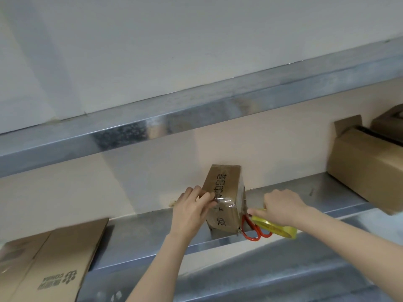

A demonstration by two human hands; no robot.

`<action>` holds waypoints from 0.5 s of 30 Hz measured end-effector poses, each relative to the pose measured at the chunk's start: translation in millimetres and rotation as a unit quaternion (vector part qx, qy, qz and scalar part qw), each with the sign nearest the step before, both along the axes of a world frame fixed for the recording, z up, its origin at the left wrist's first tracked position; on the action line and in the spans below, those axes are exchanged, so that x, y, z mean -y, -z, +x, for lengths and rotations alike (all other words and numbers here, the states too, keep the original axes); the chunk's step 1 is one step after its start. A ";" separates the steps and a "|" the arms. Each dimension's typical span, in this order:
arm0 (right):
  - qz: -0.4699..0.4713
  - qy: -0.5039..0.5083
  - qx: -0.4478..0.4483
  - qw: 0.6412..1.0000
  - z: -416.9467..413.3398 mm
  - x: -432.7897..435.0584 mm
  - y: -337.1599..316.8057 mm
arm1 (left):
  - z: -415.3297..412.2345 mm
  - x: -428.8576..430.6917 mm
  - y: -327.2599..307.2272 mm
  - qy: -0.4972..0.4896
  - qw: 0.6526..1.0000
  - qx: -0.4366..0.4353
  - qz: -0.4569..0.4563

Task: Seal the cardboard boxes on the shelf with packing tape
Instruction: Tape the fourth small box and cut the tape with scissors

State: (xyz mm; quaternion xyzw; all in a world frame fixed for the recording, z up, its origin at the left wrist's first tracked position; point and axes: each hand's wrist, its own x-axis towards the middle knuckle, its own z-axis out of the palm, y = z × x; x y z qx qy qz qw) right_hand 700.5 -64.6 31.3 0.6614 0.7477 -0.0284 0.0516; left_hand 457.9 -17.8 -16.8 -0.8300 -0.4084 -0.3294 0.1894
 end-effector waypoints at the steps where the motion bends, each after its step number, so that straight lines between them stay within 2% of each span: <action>1: 0.000 0.003 0.000 1.000 1.9 0.1 0.3 | 1.1 -2.7 -0.9 0.001 1.000 0.000 0.002; 8: -0.011 0.009 -0.005 1.000 5.3 -2.1 -0.2 | -2.0 -14.2 -3.8 0.055 0.998 -0.027 -0.018; 15: -0.013 0.015 -0.019 1.000 4.0 -3.1 2.7 | 3.8 -15.0 -2.1 0.015 0.999 -0.028 -0.019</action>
